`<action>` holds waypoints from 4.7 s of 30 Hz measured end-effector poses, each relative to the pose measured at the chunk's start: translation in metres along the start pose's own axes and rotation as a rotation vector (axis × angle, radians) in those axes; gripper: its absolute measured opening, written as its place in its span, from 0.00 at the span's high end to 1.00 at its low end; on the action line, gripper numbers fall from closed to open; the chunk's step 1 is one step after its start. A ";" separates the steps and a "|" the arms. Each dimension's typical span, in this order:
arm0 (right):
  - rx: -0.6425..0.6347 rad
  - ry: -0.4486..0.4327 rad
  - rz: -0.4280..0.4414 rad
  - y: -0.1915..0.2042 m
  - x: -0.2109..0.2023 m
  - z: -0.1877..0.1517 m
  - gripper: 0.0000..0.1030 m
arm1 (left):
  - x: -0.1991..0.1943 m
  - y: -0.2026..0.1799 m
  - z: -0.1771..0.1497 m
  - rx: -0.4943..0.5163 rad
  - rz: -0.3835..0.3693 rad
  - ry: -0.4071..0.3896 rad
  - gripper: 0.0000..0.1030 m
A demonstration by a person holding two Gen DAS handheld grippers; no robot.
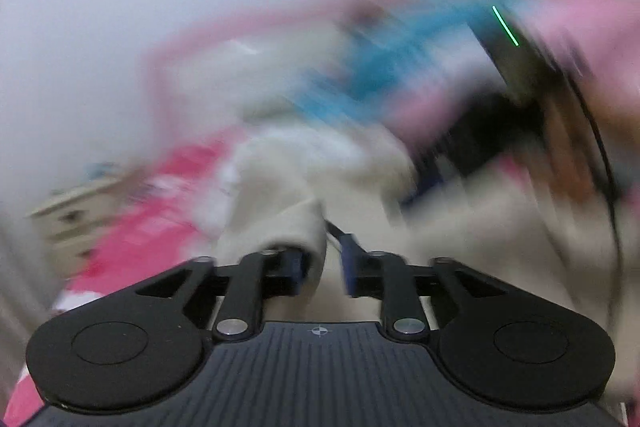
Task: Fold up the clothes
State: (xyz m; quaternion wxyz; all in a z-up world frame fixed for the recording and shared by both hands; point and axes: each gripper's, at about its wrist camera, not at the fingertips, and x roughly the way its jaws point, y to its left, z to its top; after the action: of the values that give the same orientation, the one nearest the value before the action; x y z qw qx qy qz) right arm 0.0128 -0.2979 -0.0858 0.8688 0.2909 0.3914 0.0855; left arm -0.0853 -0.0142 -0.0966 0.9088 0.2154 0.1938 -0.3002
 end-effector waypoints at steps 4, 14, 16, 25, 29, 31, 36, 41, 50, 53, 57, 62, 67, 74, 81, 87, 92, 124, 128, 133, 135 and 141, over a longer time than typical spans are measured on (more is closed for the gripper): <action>0.085 0.006 -0.055 -0.037 -0.029 -0.015 0.72 | 0.004 0.001 0.002 -0.052 -0.030 0.055 0.69; 0.151 0.061 0.086 -0.016 -0.004 -0.009 0.49 | 0.015 0.025 -0.004 -0.375 -0.058 0.173 0.49; 0.117 0.078 0.089 -0.002 0.008 -0.007 0.48 | 0.028 0.045 -0.007 -0.549 -0.067 0.192 0.46; -0.028 0.267 0.073 0.075 0.098 0.016 0.42 | 0.068 0.076 -0.014 -0.850 -0.014 0.246 0.48; -0.254 0.351 0.007 0.134 0.138 0.014 0.30 | 0.062 0.058 -0.015 -0.734 0.001 0.220 0.50; -0.325 0.386 -0.009 0.157 0.157 0.012 0.27 | 0.060 0.050 -0.015 -0.680 0.002 0.207 0.50; -0.367 0.511 -0.124 0.182 0.213 0.007 0.26 | 0.059 0.034 -0.017 -0.574 0.002 0.177 0.53; -0.454 0.585 -0.202 0.191 0.235 -0.005 0.23 | 0.058 0.022 -0.018 -0.473 0.011 0.137 0.54; -0.363 0.499 -0.111 0.160 0.198 0.010 0.87 | 0.053 -0.002 -0.009 -0.254 0.035 0.078 0.57; -0.288 0.436 -0.037 0.147 0.173 0.019 0.89 | 0.046 -0.009 -0.001 -0.173 0.033 0.056 0.57; -0.180 0.259 0.110 0.117 0.089 0.031 0.89 | 0.023 -0.009 0.020 -0.205 -0.067 0.055 0.56; -0.132 -0.022 0.259 0.060 -0.052 0.022 0.89 | -0.030 -0.002 0.041 -0.302 -0.321 -0.023 0.48; -0.086 -0.092 0.204 -0.011 -0.140 -0.030 0.86 | -0.041 0.003 0.027 -0.415 -0.462 0.038 0.47; 0.249 0.141 -0.187 -0.103 -0.146 -0.076 0.72 | -0.010 0.012 0.002 -0.586 -0.437 0.269 0.47; 0.066 0.070 0.019 -0.056 -0.136 -0.069 0.67 | 0.002 0.038 -0.022 -0.799 -0.335 0.326 0.47; -0.013 0.243 -0.003 -0.027 -0.074 -0.098 0.63 | 0.014 0.075 -0.044 -1.029 -0.136 0.325 0.47; -0.212 0.163 0.088 0.023 -0.058 -0.074 0.63 | 0.033 0.111 -0.051 -1.135 0.038 0.303 0.47; -0.594 0.171 0.280 0.146 0.240 0.026 0.94 | 0.031 0.170 -0.130 -1.504 0.109 -0.004 0.96; -0.568 0.188 0.265 0.135 0.265 0.014 0.91 | 0.032 0.169 -0.136 -1.508 0.130 0.002 0.93; -0.467 0.171 0.281 0.122 0.243 0.038 0.79 | 0.025 0.169 -0.131 -1.498 0.130 0.023 0.89; -0.429 0.129 0.270 0.115 0.219 0.055 0.77 | 0.022 0.169 -0.127 -1.486 0.134 0.040 0.84; -0.470 -0.003 0.200 0.092 0.099 0.088 0.75 | -0.003 0.163 -0.094 -1.255 0.313 0.011 0.67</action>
State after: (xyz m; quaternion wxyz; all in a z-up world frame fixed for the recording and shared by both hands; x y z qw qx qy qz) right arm 0.1516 -0.2247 -0.0494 0.9005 0.1185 0.3287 0.2589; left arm -0.0063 0.1532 -0.1281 0.8940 -0.3297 0.3033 0.0074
